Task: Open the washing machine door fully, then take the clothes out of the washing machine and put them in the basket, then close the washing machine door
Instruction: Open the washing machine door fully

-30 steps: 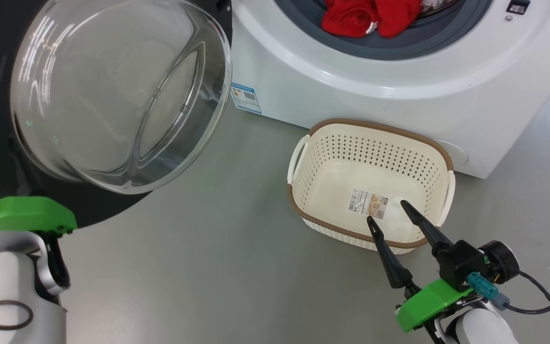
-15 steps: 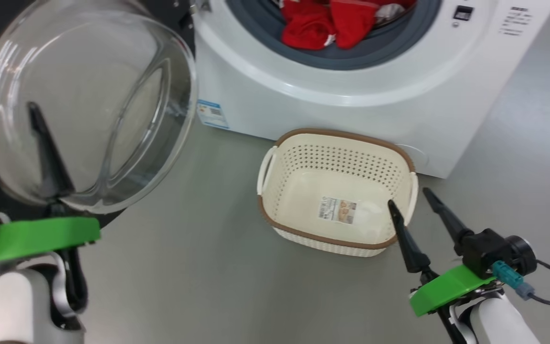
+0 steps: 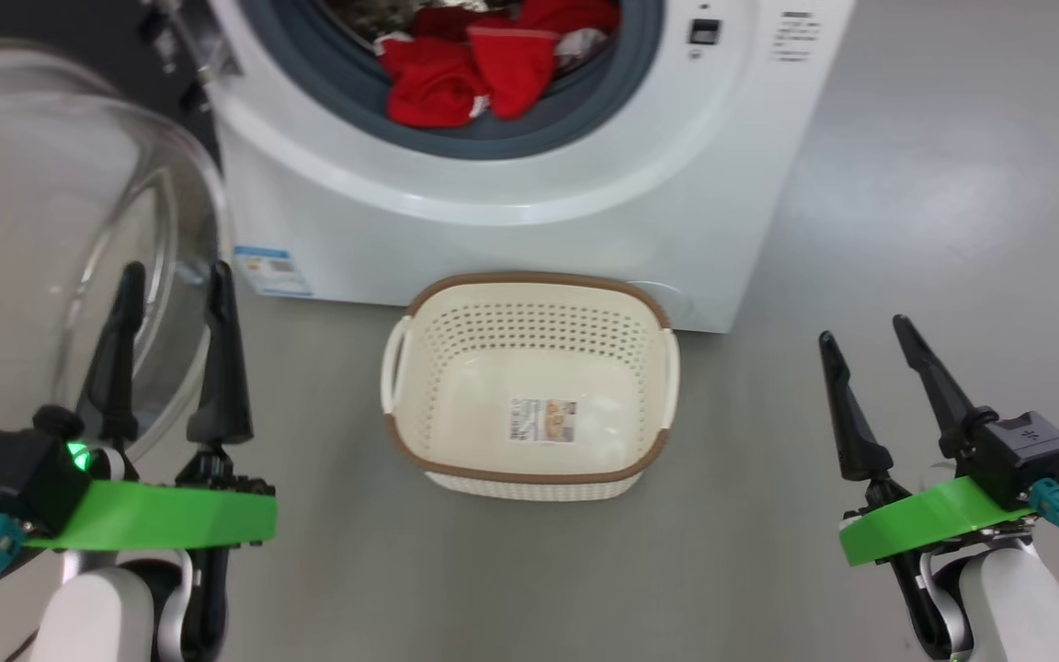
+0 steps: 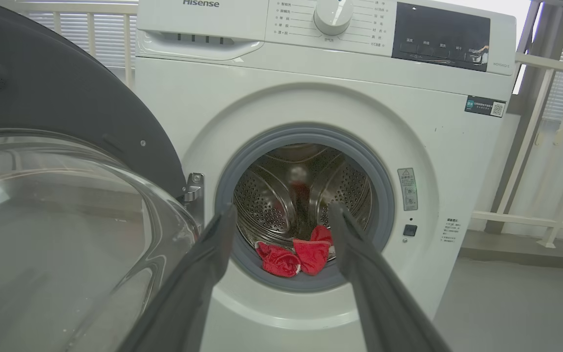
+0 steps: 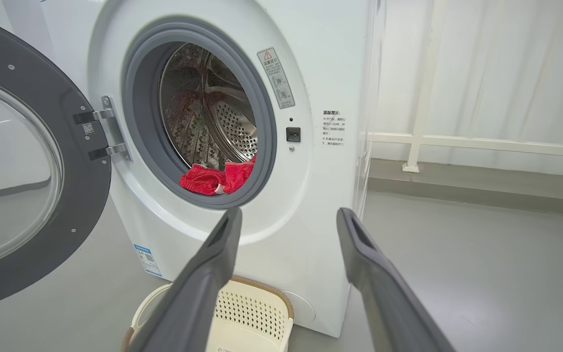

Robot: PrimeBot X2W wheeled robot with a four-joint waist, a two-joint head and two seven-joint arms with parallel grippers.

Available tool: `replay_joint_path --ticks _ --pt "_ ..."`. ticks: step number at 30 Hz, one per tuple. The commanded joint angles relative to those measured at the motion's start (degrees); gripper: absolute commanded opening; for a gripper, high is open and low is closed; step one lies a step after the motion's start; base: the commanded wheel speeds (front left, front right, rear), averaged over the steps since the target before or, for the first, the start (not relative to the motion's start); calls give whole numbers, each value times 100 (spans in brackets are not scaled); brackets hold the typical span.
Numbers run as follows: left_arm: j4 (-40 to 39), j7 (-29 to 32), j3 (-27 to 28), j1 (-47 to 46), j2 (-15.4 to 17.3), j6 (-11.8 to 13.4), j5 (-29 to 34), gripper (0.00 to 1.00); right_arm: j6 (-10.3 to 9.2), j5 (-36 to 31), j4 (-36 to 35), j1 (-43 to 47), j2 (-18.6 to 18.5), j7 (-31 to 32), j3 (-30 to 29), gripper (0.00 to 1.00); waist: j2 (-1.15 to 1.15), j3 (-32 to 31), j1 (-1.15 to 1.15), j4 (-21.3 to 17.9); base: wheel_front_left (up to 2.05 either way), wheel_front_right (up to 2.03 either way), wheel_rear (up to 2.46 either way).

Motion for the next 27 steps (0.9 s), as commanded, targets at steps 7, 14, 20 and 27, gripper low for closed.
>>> replay_joint_path --ticks 7,14,20,27 --pt "168 -85 128 274 217 -163 -120 100 20 41 -392 -5 16 -36 35 100 0 -127 0 -827 0 0 0" --pt "455 -191 55 689 314 -269 -140 100 20 31 -585 285 16 -37 27 100 0 -340 0 -1214 0 0 0" --pt "649 -180 42 1086 343 -320 -270 100 20 39 -612 606 16 -37 19 100 0 -649 0 -1408 0 0 0" --pt "791 -245 14 1490 495 -290 -133 100 20 -51 -692 979 16 -37 -44 100 0 -965 0 -1499 0 0 0"
